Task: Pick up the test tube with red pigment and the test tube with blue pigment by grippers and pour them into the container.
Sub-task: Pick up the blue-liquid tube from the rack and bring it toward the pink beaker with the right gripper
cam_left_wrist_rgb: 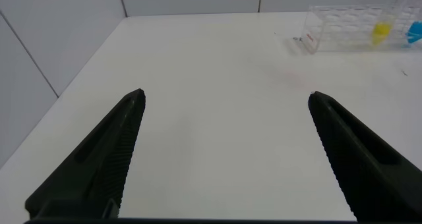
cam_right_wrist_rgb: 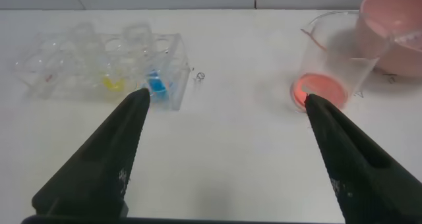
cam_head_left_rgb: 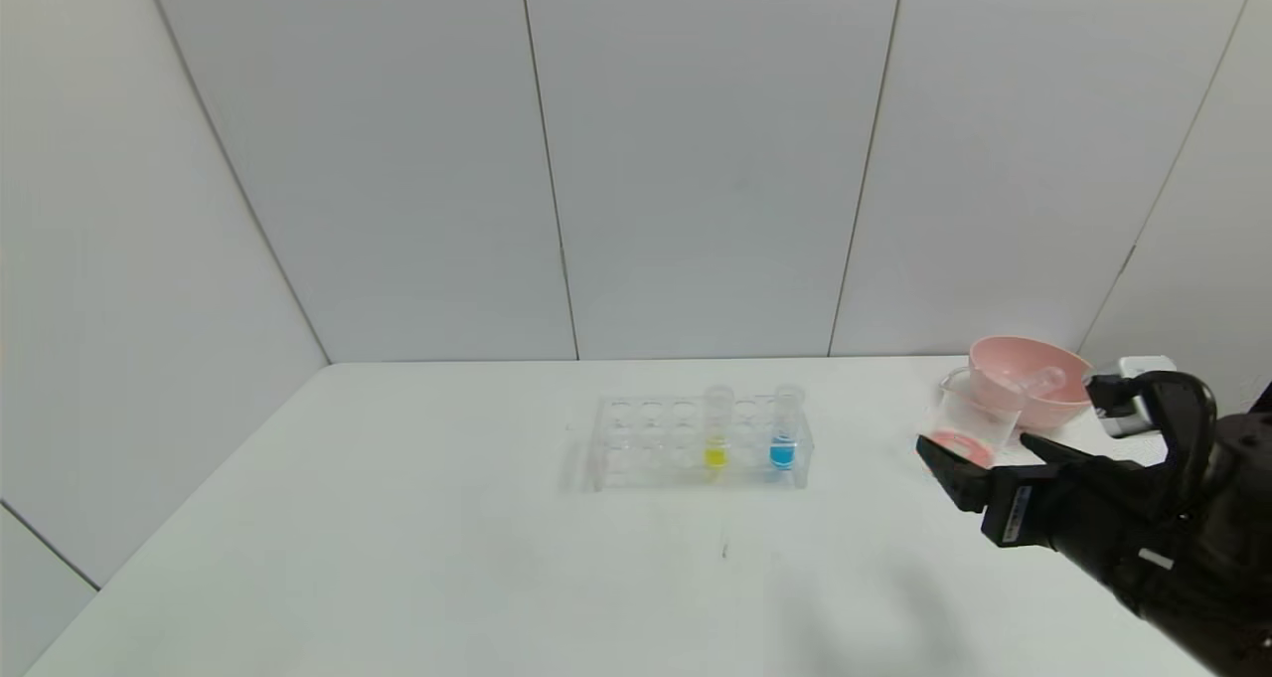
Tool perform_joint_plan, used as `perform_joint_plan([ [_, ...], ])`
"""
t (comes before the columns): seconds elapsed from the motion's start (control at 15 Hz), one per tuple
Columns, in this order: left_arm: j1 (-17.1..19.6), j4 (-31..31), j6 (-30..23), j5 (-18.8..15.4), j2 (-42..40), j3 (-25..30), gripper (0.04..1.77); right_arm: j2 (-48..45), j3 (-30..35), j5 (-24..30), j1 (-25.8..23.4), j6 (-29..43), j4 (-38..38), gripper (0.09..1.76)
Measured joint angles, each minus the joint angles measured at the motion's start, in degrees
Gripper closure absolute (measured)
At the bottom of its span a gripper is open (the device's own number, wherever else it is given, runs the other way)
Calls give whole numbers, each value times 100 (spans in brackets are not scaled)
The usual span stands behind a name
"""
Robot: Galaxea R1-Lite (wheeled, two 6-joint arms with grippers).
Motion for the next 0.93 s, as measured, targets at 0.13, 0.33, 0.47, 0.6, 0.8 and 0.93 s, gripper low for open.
perform_joint_plan([
  [0.13, 0, 0, 0, 0, 0, 0, 5, 179, -50, -556, 664, 111, -88, 16],
  [0.33, 0, 0, 0, 0, 0, 0, 5, 681, -173, -919, 1161, 191, -435, 15],
  [0.47, 0, 0, 0, 0, 0, 0, 5, 1109, -286, -1056, 1301, 183, -840, 15],
  [0.6, 0, 0, 0, 0, 0, 0, 5, 1560, -424, -1143, 1364, 158, -1178, 15],
  [0.8, 0, 0, 0, 0, 0, 0, 5, 2165, -851, -1253, 1369, 123, -1374, 15],
  [0.93, 0, 0, 0, 0, 0, 0, 5, 2467, -1152, -1259, 1312, 7, -1374, 15],
])
